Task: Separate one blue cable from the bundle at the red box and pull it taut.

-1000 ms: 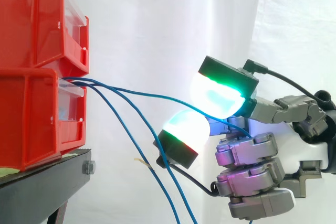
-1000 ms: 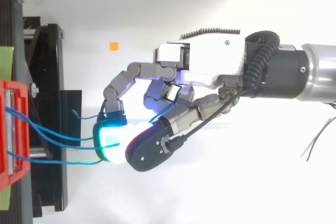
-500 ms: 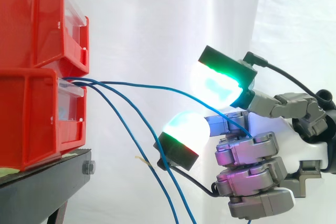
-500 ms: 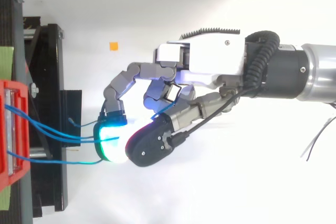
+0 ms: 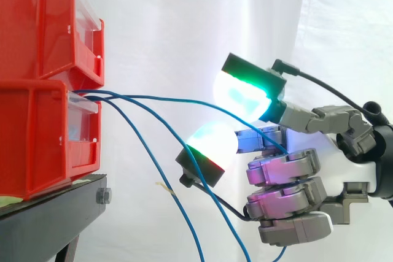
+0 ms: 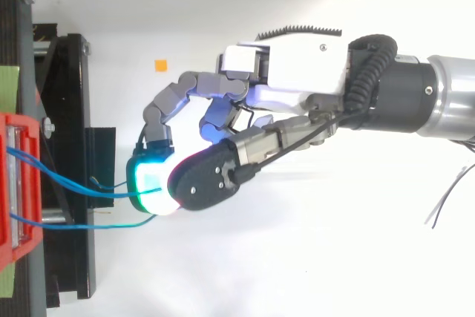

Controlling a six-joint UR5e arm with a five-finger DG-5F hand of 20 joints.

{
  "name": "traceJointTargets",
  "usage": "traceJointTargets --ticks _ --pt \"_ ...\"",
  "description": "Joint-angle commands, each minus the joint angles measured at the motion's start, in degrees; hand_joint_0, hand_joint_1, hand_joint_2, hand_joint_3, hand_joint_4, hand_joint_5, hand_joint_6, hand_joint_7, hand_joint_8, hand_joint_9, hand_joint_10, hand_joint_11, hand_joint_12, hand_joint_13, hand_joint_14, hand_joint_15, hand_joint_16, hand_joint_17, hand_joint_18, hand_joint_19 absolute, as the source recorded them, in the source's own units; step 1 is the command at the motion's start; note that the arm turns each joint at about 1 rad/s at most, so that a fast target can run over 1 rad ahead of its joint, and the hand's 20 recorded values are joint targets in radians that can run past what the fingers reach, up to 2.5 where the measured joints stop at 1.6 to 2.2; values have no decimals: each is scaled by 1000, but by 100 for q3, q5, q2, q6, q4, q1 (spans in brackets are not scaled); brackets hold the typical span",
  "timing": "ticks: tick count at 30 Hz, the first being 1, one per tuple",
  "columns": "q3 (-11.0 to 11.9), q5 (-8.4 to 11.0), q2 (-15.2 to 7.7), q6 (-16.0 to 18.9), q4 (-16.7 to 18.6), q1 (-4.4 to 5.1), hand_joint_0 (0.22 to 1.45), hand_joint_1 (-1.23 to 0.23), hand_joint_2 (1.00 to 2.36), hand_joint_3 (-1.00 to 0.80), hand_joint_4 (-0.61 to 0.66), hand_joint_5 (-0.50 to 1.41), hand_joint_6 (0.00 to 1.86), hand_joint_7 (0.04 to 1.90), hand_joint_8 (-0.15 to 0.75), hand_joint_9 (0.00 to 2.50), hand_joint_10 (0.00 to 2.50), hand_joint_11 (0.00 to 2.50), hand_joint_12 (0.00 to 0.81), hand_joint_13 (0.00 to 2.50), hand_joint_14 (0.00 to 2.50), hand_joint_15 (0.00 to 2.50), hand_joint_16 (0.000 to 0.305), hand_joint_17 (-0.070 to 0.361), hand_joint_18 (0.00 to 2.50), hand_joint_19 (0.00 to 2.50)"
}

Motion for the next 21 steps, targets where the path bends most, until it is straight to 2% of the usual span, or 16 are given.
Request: traceJointTargets --ticks 1,4,10,17,21 --pt "0 9 0 1 25 -6 636 -620 1008 -390 41 -193 896 988 238 1172 1424 1739 346 880 2089 1501 38 86 1113 1952" --pt "0 9 0 27 42 -15 633 -709 1013 -279 38 -194 902 1016 236 1161 1427 1738 346 882 2079 1506 39 87 1098 1951" --pt "0 36 0 36 51 -24 648 -749 1014 -266 24 -195 907 1012 235 1146 1431 1723 341 882 2042 1500 39 87 1098 1918" --pt "0 80 0 53 42 -24 649 -767 1019 -158 -98 -190 922 1044 228 1165 1442 1706 335 902 2013 1510 39 87 1106 1899" --pt "9 89 0 220 16 2 655 -781 1020 -124 -167 -187 923 1086 222 1176 1432 1725 326 911 1992 1523 39 88 1121 1873"
